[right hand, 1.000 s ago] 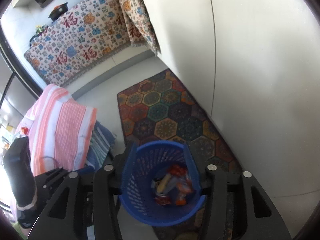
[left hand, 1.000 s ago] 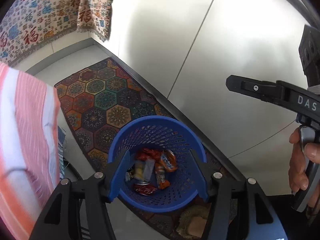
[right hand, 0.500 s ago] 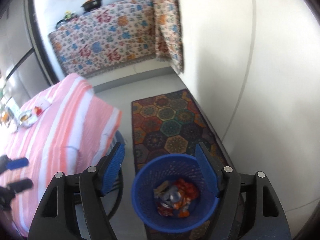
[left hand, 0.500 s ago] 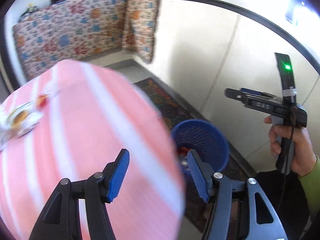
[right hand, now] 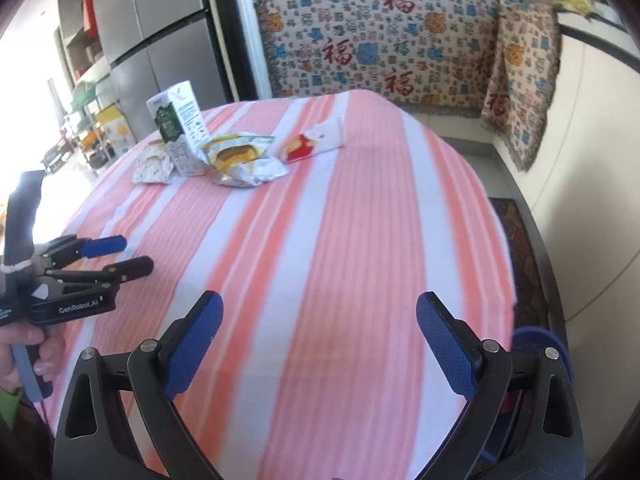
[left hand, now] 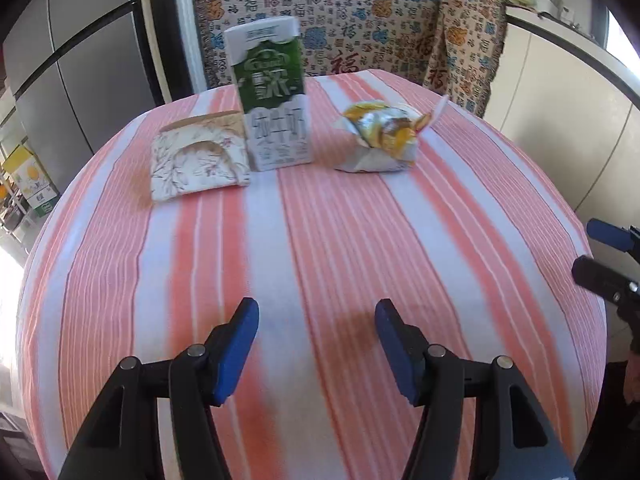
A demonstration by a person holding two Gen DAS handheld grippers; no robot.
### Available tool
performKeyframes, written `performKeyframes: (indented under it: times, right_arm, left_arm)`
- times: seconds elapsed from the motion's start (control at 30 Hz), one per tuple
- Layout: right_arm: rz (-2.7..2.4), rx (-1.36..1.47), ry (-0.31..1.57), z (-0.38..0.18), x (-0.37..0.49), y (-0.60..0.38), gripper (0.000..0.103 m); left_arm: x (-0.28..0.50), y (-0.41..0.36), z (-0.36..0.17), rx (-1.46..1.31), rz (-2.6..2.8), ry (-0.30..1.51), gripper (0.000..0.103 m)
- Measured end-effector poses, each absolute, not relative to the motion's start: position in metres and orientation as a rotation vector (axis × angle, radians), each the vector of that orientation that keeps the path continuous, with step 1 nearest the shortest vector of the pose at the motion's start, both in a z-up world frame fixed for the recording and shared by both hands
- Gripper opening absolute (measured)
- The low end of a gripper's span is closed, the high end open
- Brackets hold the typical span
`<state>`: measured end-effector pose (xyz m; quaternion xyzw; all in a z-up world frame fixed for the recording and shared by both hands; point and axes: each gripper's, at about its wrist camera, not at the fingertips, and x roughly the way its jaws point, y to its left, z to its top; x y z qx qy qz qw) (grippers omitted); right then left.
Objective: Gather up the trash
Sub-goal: 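Return both tools to the table facing the milk carton and wrappers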
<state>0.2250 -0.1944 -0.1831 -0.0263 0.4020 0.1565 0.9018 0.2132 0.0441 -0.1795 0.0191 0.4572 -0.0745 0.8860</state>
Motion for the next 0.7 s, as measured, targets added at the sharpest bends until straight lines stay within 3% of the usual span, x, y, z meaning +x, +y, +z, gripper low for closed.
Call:
performKeyframes:
  times: [0.23, 0.43, 0.47, 0.7]
  right_arm:
    - [0.302, -0.11, 0.888, -0.218, 0.252, -0.145, 0.098]
    - [0.296, -0.119, 0.916, -0.222, 0.249, -0.142, 0.103]
    - [0.294, -0.122, 0.915, -0.221, 0.248, -0.142, 0.103]
    - [0.296, -0.12, 0.916, -0.22, 0.248, -0.142, 0.103]
  left_arm:
    - [0.231, 0.077, -0.182, 0.015, -0.142, 0.924, 0.065]
    - [0.232, 0.076, -0.188, 0.057, -0.116, 0.935, 0.091]
    - [0.234, 0.078, -0.19, 0.058, -0.079, 0.949, 0.103]
    - [0.237, 0.082, -0.191, 0.023, -0.07, 0.959, 0.103]
